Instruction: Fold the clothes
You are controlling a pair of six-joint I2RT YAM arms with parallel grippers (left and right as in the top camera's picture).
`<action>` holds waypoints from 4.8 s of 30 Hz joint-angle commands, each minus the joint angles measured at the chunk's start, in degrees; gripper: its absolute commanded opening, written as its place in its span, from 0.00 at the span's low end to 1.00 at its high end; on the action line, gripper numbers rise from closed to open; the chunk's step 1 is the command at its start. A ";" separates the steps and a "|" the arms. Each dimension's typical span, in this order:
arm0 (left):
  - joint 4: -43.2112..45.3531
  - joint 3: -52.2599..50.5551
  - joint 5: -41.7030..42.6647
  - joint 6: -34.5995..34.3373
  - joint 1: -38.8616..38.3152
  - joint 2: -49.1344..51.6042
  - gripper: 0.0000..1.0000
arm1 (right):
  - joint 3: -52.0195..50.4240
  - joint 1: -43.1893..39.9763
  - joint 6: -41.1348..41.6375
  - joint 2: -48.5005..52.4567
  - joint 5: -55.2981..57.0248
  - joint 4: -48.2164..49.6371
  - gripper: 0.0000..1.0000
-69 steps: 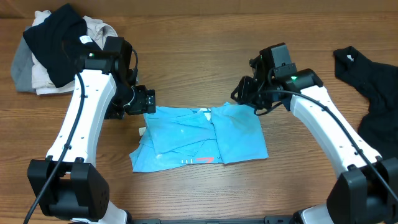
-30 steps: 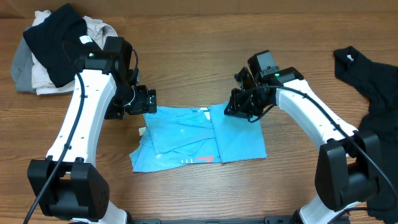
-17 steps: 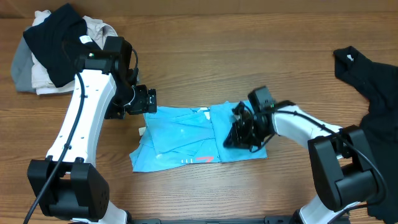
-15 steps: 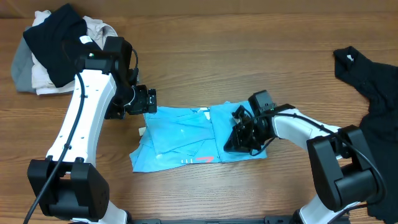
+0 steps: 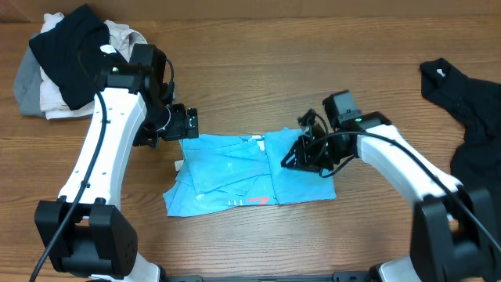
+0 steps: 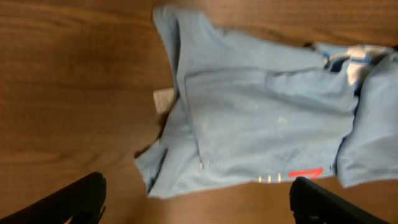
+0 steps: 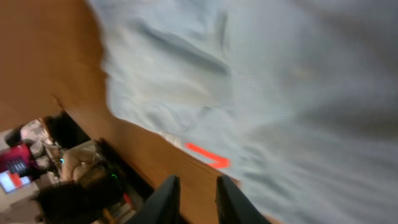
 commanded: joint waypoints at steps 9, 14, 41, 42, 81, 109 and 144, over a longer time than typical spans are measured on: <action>11.08 -10.67 5.90 3.54 7.91 0.42 1.00 | 4.22 0.02 0.70 -9.11 4.52 -9.09 0.94; 10.88 -13.07 18.47 10.45 17.14 0.42 0.97 | 4.22 -1.27 4.85 -13.75 11.32 -7.48 0.97; 25.18 -30.53 27.45 14.47 19.45 8.07 0.92 | 4.20 -7.61 12.74 -46.42 29.83 -23.06 1.00; 25.31 -30.53 27.43 14.47 19.04 9.14 0.91 | 4.17 -7.61 12.76 -46.42 29.83 -23.21 1.00; 12.96 -14.12 -4.57 -9.09 13.90 22.91 0.04 | 4.04 -7.58 12.74 -46.42 29.20 -23.30 1.00; -18.49 19.52 -13.55 -17.03 -4.94 22.69 0.04 | 2.54 -7.58 12.76 -43.93 29.20 -21.73 1.00; -16.13 26.08 -9.16 -17.38 -21.44 22.12 0.37 | 2.54 -7.58 12.96 -39.32 27.71 -19.78 1.00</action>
